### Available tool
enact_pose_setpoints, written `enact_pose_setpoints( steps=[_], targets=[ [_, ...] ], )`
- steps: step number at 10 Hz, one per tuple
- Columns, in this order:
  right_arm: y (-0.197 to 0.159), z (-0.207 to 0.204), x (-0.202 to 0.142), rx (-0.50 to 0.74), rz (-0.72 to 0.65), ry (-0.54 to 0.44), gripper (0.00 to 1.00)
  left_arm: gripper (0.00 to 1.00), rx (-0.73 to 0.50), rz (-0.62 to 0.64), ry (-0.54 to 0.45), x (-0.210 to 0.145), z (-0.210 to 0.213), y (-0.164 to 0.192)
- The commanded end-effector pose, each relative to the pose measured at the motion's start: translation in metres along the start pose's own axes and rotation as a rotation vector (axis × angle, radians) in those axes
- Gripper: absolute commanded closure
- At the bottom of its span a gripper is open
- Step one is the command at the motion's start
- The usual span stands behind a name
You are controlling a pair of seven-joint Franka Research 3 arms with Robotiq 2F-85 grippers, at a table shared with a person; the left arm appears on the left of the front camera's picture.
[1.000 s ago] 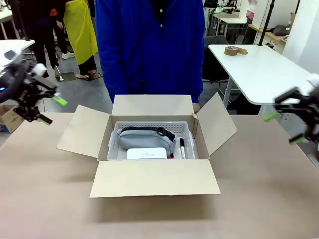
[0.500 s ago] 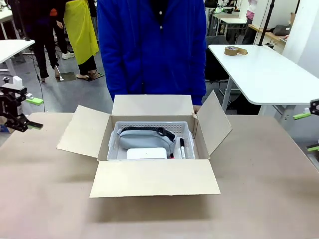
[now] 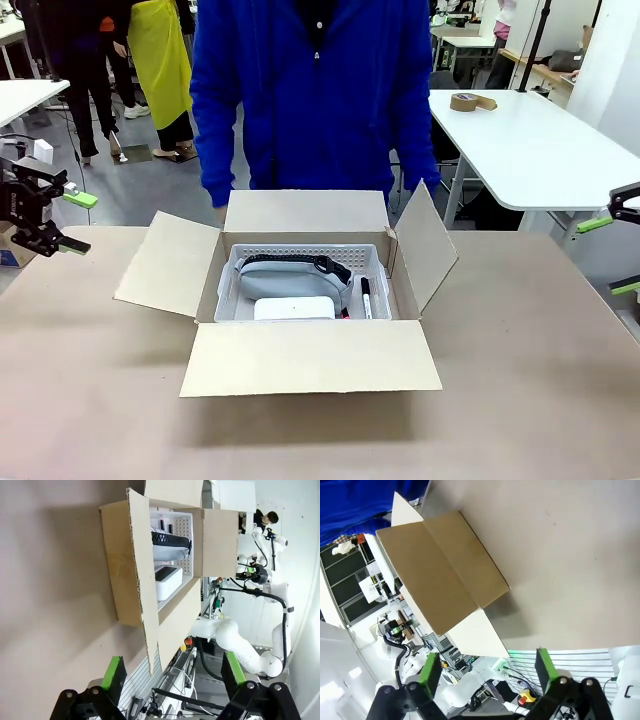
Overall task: Pack the gift set into the box.
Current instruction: Press and hold the closed box until the human finishes sealing it.
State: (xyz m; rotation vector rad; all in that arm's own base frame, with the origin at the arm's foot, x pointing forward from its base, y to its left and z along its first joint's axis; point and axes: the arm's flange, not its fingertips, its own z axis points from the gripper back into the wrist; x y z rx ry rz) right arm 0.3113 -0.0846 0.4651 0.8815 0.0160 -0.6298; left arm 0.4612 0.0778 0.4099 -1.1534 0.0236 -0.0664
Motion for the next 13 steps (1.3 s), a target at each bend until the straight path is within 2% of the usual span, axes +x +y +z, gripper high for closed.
enact_pose_setpoints(
  steps=[1, 13],
  targets=[
    [-0.0036, 0.0025, 0.0011, 0.007, 0.013, 0.009, 0.00, 0.00, 0.006, 0.004, -0.003, -0.0049, -0.0003, -0.0001],
    [-0.0036, 0.0025, 0.0011, 0.007, 0.013, 0.009, 0.00, 0.00, 0.006, 0.004, -0.003, -0.0049, -0.0003, -0.0001]
  ],
)
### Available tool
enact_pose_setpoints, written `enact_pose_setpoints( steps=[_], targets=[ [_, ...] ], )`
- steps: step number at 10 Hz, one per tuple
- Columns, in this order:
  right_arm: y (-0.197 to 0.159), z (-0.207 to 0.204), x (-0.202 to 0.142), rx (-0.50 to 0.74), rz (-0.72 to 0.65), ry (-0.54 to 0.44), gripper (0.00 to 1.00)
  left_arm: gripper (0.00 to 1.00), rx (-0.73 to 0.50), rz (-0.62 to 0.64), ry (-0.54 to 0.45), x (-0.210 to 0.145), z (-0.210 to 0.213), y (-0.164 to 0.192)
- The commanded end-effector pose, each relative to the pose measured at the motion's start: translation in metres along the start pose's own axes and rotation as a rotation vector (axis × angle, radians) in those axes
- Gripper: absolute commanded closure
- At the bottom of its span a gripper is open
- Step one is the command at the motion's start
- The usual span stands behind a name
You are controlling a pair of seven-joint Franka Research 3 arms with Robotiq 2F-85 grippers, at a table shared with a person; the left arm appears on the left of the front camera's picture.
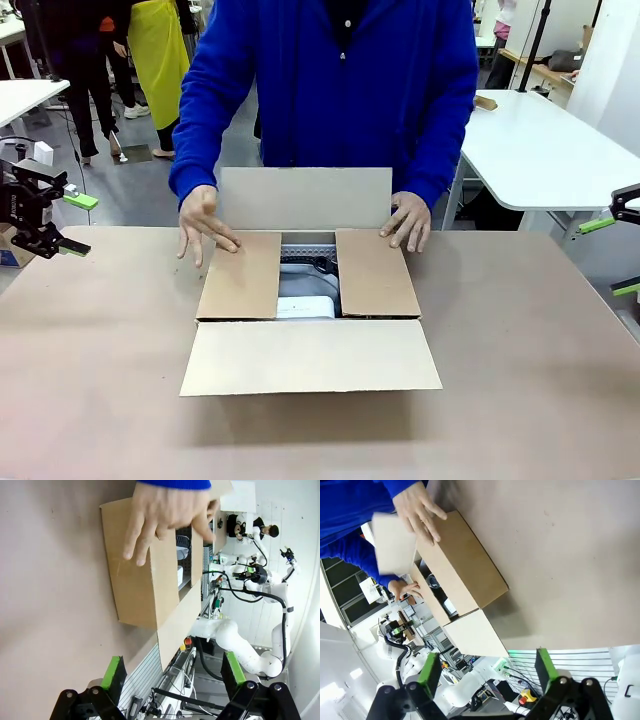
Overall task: Pack the gift set into the box.
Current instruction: Press and hold the closed box until the human finishes sealing it.
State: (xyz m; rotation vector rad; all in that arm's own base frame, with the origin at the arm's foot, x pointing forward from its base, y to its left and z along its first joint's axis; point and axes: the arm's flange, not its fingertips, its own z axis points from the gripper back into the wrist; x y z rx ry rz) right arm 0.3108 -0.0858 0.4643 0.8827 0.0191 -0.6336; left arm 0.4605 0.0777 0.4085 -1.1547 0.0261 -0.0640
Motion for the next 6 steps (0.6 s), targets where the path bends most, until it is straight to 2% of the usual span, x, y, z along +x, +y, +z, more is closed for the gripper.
enact_pose_setpoints(
  steps=[1, 6],
  targets=[
    [-0.0022, 0.0021, 0.0007, 0.007, 0.018, 0.007, 0.00, 0.00, 0.007, 0.001, -0.004, -0.0041, 0.0004, -0.0014],
    [-0.0022, 0.0021, 0.0007, 0.007, 0.018, 0.007, 0.00, 0.00, 0.007, 0.001, -0.004, -0.0041, 0.0004, -0.0014]
  ],
)
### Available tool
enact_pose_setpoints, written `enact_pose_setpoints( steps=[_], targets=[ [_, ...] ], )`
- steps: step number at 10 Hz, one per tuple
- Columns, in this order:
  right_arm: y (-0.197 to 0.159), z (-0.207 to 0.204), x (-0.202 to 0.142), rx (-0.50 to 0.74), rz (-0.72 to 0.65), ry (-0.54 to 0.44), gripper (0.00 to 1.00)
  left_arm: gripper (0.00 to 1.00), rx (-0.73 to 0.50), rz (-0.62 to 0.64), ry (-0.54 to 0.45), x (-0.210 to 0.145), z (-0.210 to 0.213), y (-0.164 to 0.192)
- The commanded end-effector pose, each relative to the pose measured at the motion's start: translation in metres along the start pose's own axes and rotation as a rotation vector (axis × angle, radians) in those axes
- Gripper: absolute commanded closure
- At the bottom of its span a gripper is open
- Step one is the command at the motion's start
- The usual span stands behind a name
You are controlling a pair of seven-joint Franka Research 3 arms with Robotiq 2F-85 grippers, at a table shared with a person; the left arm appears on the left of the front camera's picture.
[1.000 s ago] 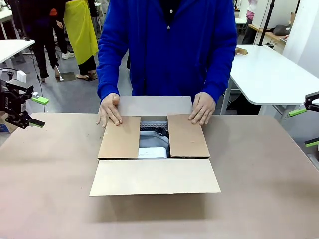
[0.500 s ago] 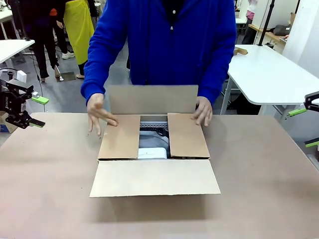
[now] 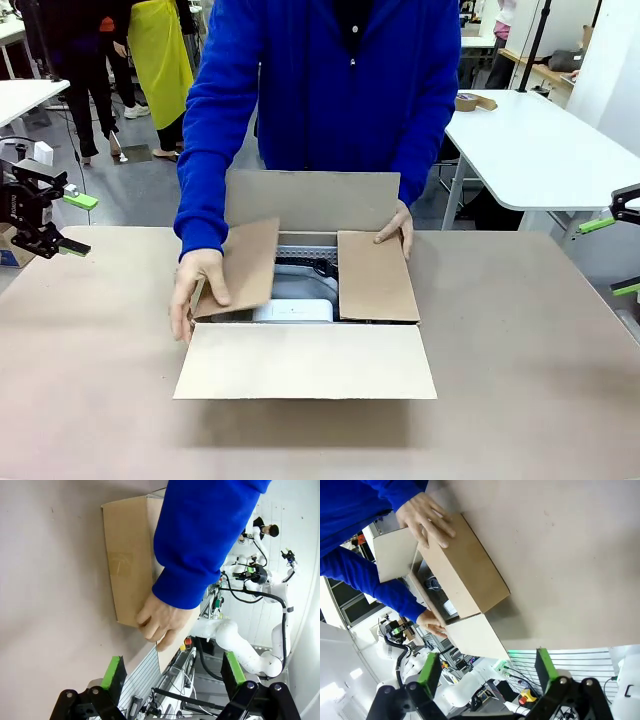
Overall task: Pack the gift set into the box.
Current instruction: Press and hold the closed box until the human finishes sealing it.
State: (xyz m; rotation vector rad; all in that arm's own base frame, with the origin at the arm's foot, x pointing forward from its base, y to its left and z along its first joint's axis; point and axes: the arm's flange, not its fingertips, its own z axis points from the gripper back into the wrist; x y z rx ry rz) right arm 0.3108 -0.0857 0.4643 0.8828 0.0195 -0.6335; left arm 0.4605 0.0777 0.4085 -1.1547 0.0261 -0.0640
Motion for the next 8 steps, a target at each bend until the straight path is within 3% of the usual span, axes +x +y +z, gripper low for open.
enact_pose_setpoints(
  steps=[1, 8],
  targets=[
    [-0.0022, 0.0021, 0.0008, 0.007, 0.018, 0.007, 0.00, 0.00, 0.007, 0.001, -0.004, -0.0041, 0.0004, -0.0014],
    [-0.0022, 0.0021, 0.0008, 0.007, 0.018, 0.007, 0.00, 0.00, 0.007, 0.001, -0.004, -0.0041, 0.0004, -0.0014]
  ],
)
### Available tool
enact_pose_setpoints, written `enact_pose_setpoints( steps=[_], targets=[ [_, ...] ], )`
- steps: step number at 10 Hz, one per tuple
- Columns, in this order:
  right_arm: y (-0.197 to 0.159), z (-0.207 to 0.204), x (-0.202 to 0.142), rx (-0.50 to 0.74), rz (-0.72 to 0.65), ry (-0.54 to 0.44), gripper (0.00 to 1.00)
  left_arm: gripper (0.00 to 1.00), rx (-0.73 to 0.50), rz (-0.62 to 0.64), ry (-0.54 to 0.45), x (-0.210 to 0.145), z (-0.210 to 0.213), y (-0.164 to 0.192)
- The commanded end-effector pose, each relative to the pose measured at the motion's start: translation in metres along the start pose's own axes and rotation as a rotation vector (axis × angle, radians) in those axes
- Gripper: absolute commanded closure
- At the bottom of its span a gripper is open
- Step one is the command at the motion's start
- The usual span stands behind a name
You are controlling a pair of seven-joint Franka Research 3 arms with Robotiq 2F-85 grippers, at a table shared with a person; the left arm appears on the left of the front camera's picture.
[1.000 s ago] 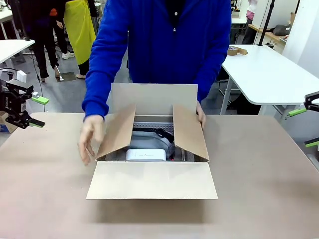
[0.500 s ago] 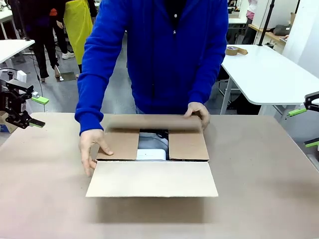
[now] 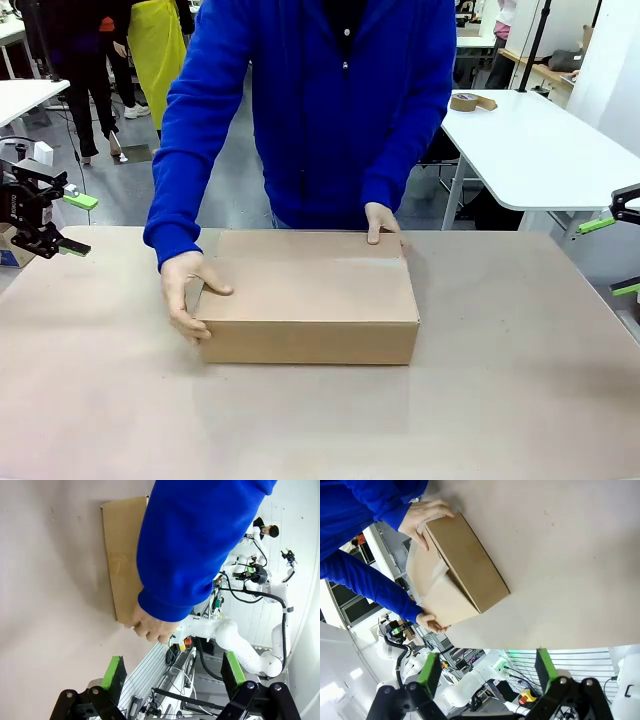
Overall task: Pack the gift set into the box.
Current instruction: Press and hold the closed box until the human finishes sealing it.
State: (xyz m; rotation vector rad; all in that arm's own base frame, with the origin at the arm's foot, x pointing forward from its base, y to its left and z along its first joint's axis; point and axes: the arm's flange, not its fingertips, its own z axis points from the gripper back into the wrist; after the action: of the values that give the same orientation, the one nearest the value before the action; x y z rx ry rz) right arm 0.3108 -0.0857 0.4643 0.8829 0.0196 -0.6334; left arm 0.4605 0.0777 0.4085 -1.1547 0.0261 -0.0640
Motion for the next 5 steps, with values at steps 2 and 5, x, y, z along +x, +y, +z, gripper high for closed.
enact_pose_setpoints(
  steps=[2, 5],
  targets=[
    [-0.0022, 0.0021, 0.0008, 0.007, 0.018, 0.007, 0.00, 0.00, 0.007, 0.001, -0.004, -0.0041, 0.0004, -0.0014],
    [-0.0022, 0.0021, 0.0008, 0.007, 0.018, 0.007, 0.00, 0.00, 0.007, 0.001, -0.004, -0.0041, 0.0004, -0.0014]
  ],
)
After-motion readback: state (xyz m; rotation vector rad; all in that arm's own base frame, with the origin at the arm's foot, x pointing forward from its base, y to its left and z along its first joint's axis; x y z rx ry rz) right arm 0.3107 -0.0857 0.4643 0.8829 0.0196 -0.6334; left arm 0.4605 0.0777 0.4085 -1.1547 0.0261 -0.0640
